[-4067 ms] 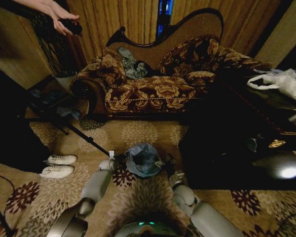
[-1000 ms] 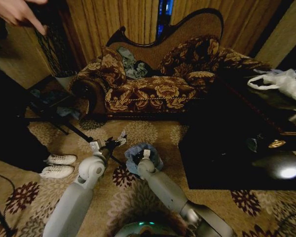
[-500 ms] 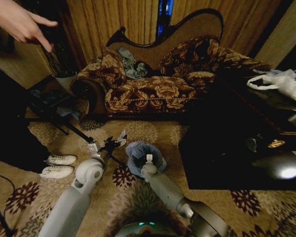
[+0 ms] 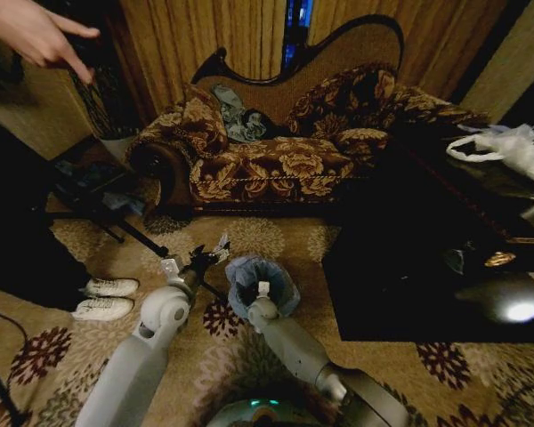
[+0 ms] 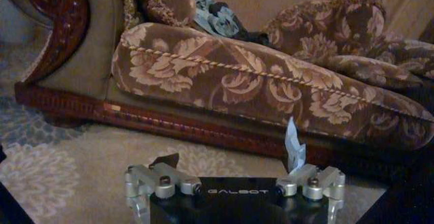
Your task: Place a garbage bag over the trash bin.
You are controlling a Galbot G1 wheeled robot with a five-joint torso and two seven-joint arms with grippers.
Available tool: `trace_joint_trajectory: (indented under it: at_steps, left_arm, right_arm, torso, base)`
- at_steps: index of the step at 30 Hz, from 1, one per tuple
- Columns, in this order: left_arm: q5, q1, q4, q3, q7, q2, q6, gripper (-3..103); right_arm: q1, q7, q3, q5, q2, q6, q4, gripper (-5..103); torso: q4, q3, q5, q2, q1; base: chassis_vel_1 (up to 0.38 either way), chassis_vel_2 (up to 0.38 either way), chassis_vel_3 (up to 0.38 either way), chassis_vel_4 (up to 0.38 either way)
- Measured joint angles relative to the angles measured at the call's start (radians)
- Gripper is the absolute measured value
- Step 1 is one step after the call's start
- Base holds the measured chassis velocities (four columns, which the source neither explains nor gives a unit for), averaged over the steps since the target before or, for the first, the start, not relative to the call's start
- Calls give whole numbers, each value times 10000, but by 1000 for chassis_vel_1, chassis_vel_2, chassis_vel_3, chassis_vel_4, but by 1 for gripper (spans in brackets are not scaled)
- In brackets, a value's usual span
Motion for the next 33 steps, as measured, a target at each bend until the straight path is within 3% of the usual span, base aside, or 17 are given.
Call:
trace_joint_trajectory:
  at_steps: [4,11,16,25,29,33]
  left_arm:
    - [86,-18,18,12,23,-121,-21,100]
    - [263,3,-10,-116,71,-340,-4,100]
    - [196,-41,-37,-226,88,-395,17,100]
    - [-527,-742,240,-436,220,-581,101,100]
    - [-711,-871,375,-449,1327,-624,458,100]
    - [-883,-822,186,-505,1168,-515,854,100]
  right_arm:
    - [177,139,-82,133,-2,7,-35,0]
    - [967,1628,-802,2270,3,-471,993,0]
    - [1683,2257,-1187,3605,19,-801,1010,0]
    - [2824,2123,-1604,5235,-127,-1216,236,0]
    - [3142,1528,-1825,6024,-433,-1499,-179,0]
    - [3248,1328,-1779,6268,-443,-1630,-415,0]
  torso:
    - [0,0,-4,0,-1]
    - [2,-1,-3,0,-1]
    - [2,-1,-2,0,-2]
    - [1,-1,-2,1,-1]
    - [-1,-1,-3,1,-1]
    - [-3,-1,-3,1,-1]
  base:
    - [0,0,0,0]
    - [0,0,0,0]
    - [0,0,0,0]
    - [0,0,0,0]
    - [0,0,0,0]
    - [0,0,0,0]
